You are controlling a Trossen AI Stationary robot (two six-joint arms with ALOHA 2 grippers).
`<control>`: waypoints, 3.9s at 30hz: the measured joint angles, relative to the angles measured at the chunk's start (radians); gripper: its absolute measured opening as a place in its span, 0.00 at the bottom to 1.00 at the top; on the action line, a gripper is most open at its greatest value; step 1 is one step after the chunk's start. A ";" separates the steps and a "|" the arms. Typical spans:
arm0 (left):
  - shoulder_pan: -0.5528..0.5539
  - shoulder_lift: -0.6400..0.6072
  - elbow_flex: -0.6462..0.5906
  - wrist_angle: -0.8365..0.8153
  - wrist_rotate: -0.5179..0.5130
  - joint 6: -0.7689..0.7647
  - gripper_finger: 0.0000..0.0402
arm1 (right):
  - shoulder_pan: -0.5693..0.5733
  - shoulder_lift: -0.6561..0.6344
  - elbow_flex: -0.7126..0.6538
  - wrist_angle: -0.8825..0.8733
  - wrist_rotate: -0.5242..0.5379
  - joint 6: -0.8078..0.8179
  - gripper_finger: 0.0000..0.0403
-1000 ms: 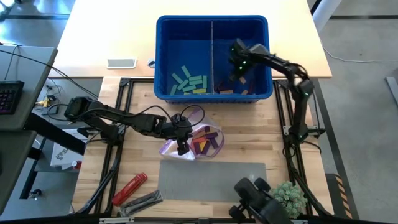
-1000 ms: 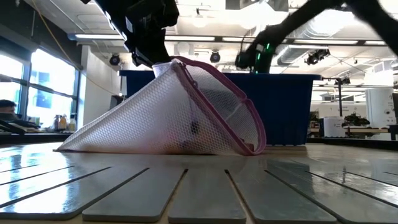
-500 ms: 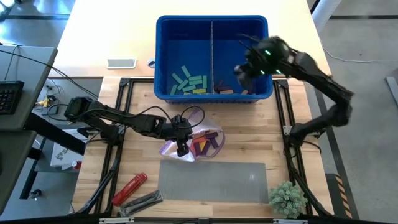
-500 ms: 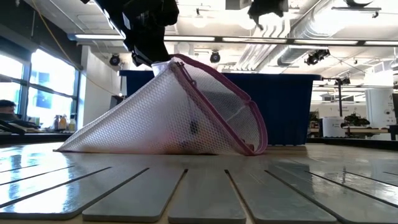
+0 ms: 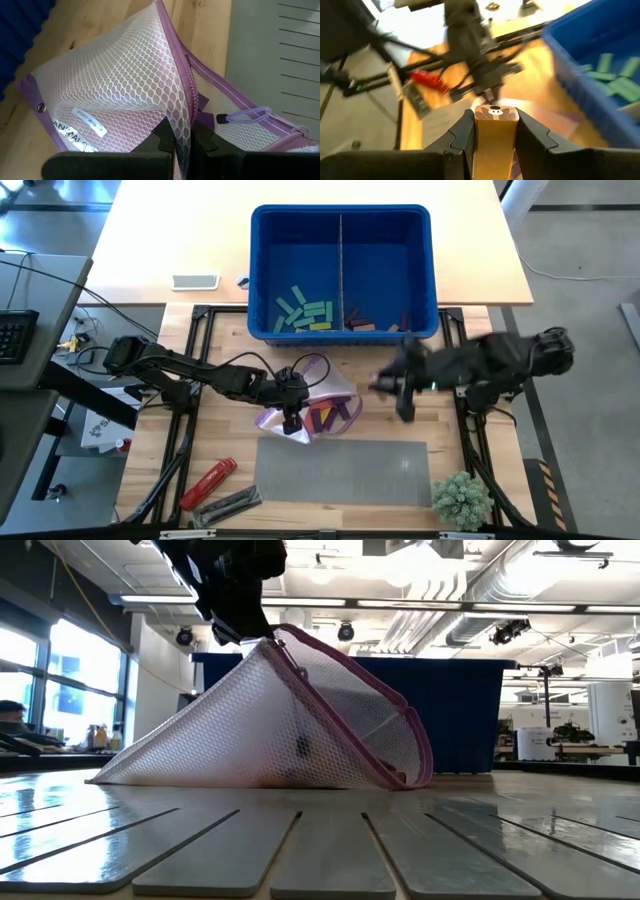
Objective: Sort blocks
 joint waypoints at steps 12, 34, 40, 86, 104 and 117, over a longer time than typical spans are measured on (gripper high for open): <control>-0.020 0.000 0.000 0.001 0.102 0.076 0.00 | 0.206 0.296 0.000 0.087 0.178 -0.033 0.21; -0.117 0.000 0.000 -0.030 0.178 0.082 0.00 | 0.152 0.813 0.000 0.341 0.111 -0.647 0.21; -0.136 0.000 0.000 -0.029 0.168 0.042 0.00 | 0.073 0.838 0.000 0.311 0.266 -0.697 0.26; -0.139 0.000 0.000 0.017 0.133 -0.135 0.00 | -0.006 0.542 -0.412 0.192 0.205 0.078 0.67; -0.014 -0.063 0.207 -0.347 0.312 -0.094 0.36 | -0.140 0.471 -0.412 0.207 -0.104 0.060 0.03; 0.597 -0.023 0.449 -0.500 0.338 0.072 0.42 | -0.159 0.471 -0.412 0.217 -0.196 0.050 0.00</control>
